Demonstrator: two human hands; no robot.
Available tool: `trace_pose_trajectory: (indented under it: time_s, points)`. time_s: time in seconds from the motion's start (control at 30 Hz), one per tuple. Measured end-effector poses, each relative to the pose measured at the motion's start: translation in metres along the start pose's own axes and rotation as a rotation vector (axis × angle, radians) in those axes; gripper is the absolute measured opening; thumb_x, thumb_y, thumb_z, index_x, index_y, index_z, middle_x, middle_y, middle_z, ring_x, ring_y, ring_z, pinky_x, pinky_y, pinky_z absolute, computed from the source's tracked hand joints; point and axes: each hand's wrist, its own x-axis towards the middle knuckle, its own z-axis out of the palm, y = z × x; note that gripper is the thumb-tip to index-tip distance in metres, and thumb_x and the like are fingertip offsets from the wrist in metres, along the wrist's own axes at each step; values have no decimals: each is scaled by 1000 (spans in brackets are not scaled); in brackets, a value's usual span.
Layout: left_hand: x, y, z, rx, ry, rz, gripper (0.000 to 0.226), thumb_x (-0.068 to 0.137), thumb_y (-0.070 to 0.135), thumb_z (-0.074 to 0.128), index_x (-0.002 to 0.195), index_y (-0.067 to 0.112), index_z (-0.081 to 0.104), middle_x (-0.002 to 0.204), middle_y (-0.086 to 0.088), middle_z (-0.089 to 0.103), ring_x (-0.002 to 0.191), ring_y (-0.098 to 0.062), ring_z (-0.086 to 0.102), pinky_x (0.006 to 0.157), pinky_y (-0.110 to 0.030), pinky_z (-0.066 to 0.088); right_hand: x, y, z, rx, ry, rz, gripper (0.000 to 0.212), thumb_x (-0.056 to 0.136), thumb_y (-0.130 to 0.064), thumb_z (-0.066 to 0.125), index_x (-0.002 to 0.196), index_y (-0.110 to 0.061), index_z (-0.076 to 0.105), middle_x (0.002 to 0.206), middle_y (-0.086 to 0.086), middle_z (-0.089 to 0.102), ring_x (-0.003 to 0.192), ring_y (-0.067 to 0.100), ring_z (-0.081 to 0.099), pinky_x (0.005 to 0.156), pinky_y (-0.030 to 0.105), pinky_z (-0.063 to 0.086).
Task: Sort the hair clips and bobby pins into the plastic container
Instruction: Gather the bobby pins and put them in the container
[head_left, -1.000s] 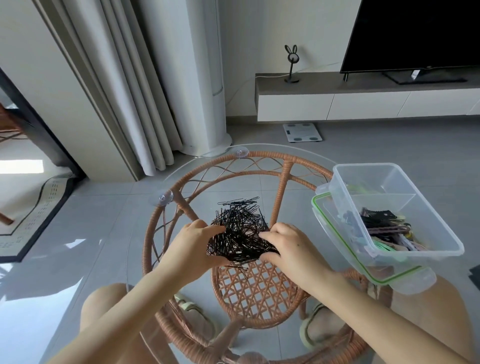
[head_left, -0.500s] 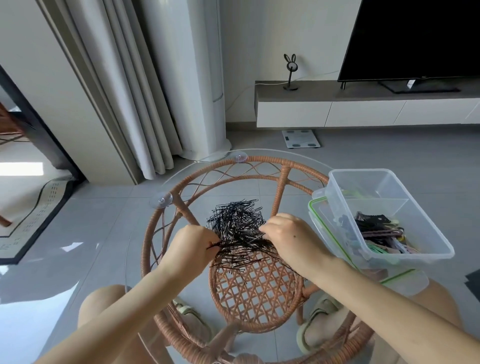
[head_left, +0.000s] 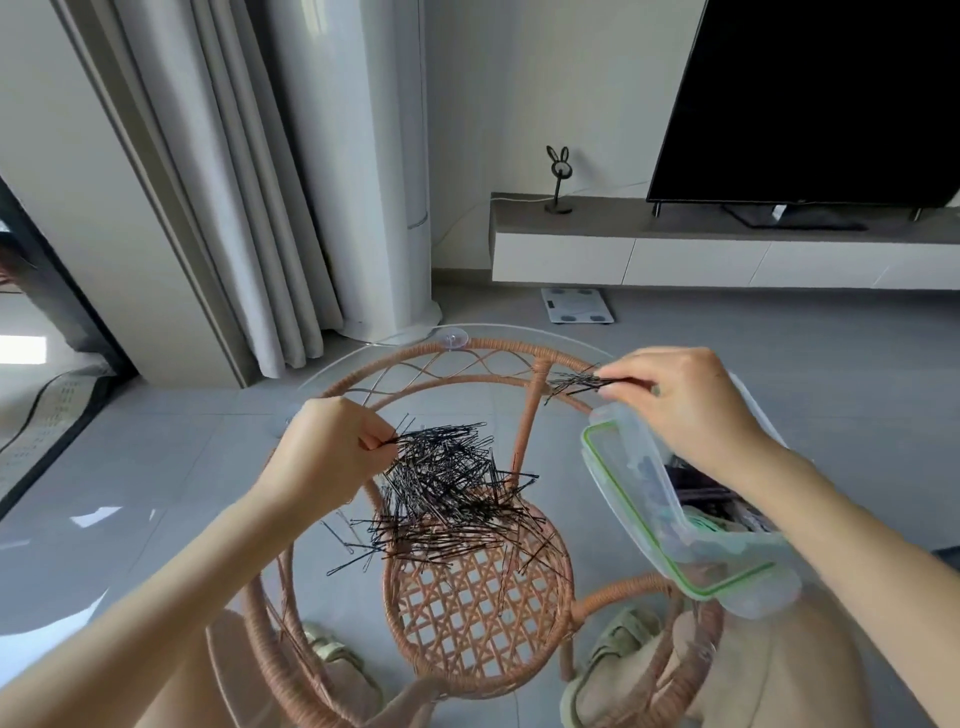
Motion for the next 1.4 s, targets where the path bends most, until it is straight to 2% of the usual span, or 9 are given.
trace_pose_trajectory:
  time_s: [0.13,0.27,0.43,0.53,0.67,0.97,1.23,1.33,1.4]
  points:
    - [11,12,-5,-41,47,16,7,71,9,68,65,9,72,58,-3,72,60,-23,68,60,-28,55,1,42,-30,-21,48,79,12,75,-4,70,87,-7,73,82,3,71,74,16,63,70,9,41]
    - [23,29,-7,-82,53,23,8,72,10,69,65,11,73,59,-8,71,51,-20,64,57,-31,56,0,90,-51,-73,-1,179,12,76,-5,70,86,-10,73,82,-2,69,71,5,60,68,-2,38]
    - [42,64,-2,-196,12,54,11,74,8,68,69,14,76,61,-6,73,47,3,59,35,-2,38,4,129,-45,-176,-231,234,12,76,-8,70,87,-11,74,86,4,73,68,0,55,64,5,36]
    - [61,99,6,-182,24,173,7,73,12,70,68,13,75,60,-11,71,50,-24,57,52,-16,50,10,136,-27,-182,-382,223,13,77,-11,70,88,-12,74,91,3,73,74,5,58,72,17,41]
    - [84,151,23,-226,25,336,10,73,12,67,65,10,73,61,-16,69,48,-23,47,58,-26,45,12,138,-11,-152,-484,242,14,72,-19,71,86,-17,73,85,-2,73,76,7,63,77,29,50]
    - [122,215,103,-161,-213,549,15,82,10,60,74,2,69,74,-15,71,70,-29,63,69,-34,51,-26,152,-39,-115,-13,234,13,84,-7,61,91,-10,72,87,4,73,76,15,63,71,23,48]
    - [134,240,141,317,-447,608,20,90,18,56,101,3,65,107,-11,65,99,-29,61,84,-37,51,-32,144,-44,-128,-40,227,15,86,-9,58,94,-9,71,90,4,72,81,19,64,76,31,49]
    - [135,250,146,413,-550,616,16,90,19,56,92,6,64,107,-8,62,104,-27,59,82,-31,47,-29,141,-42,-136,-50,234,14,86,-9,58,93,-9,71,89,5,72,79,20,63,74,32,49]
    - [135,249,150,453,-635,617,27,91,18,54,115,7,59,125,-8,57,109,-21,54,88,-28,43,-29,139,-40,-141,-61,229,15,86,-9,58,92,-9,71,88,5,71,78,20,63,72,31,48]
